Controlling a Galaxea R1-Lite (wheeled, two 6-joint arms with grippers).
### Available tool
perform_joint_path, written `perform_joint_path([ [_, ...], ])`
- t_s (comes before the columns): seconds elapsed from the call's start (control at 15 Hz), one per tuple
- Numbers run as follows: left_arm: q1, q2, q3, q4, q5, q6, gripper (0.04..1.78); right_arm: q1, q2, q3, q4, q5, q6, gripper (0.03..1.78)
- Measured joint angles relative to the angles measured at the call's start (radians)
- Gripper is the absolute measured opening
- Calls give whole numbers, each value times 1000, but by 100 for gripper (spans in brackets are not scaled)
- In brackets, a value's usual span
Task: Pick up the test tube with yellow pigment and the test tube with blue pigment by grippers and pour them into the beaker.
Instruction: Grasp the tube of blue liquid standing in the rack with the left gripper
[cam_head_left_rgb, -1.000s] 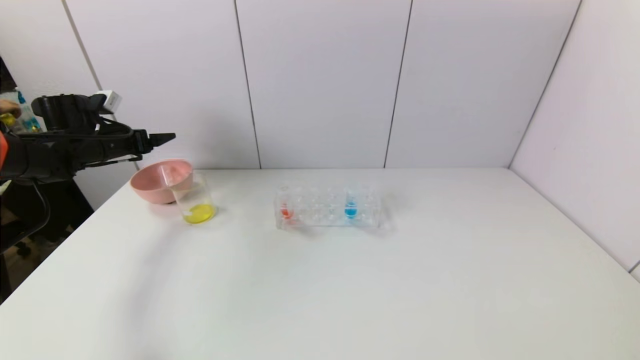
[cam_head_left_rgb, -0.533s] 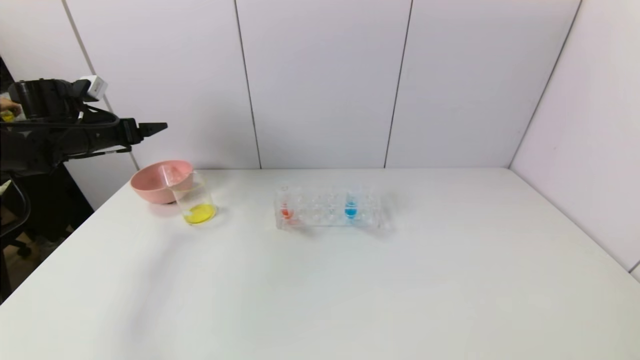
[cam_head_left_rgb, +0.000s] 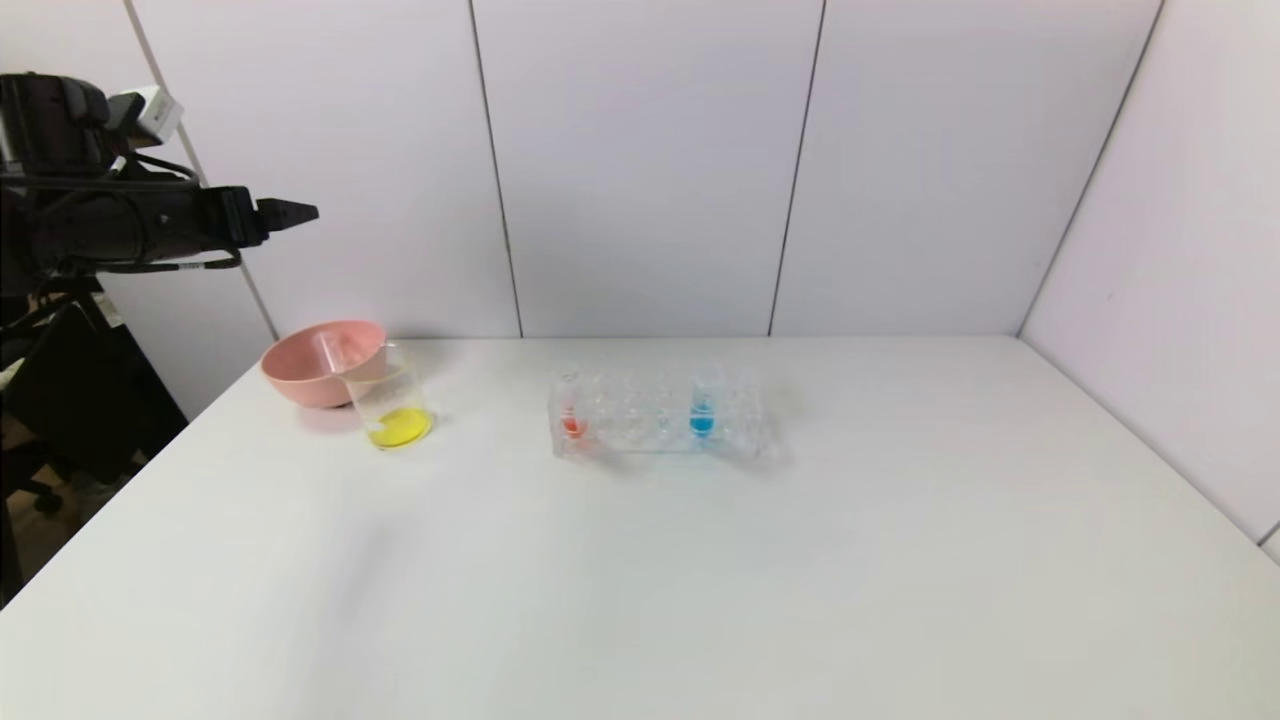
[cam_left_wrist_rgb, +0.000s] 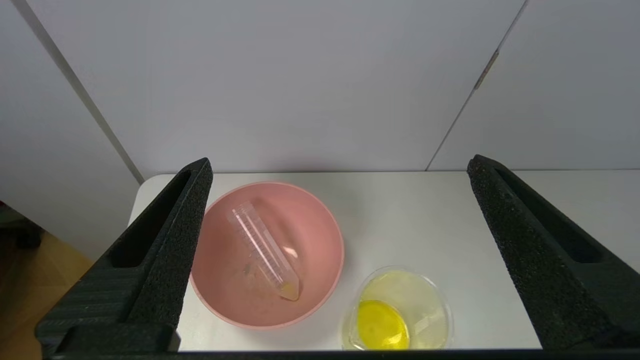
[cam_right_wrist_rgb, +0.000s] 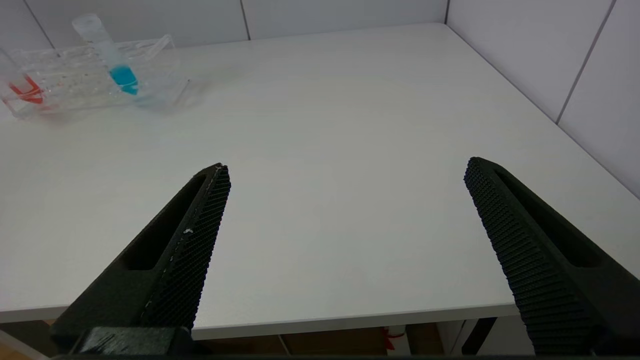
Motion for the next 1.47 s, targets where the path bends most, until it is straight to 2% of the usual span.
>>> perform_joint_path([
  [0.27, -42, -76, -79, 70, 57, -5, 178, 0, 0, 0, 0, 0, 0, 171],
  [0.53, -64, -156, -40, 93, 69, -10, 178, 0, 0, 0, 0, 0, 0, 171],
  [0.87, -93, -276, 80, 105, 138, -12, 178, 0, 0, 0, 0, 0, 0, 171],
  [1.2, -159, -388, 282, 80, 145, -17, 178, 0, 0, 0, 0, 0, 0, 171],
  [1.33, -210, -437, 397, 18, 169, -37, 178, 0, 0, 0, 0, 0, 0, 171],
  [1.47, -271, -473, 502, -84, 235, -68, 178, 0, 0, 0, 0, 0, 0, 171],
])
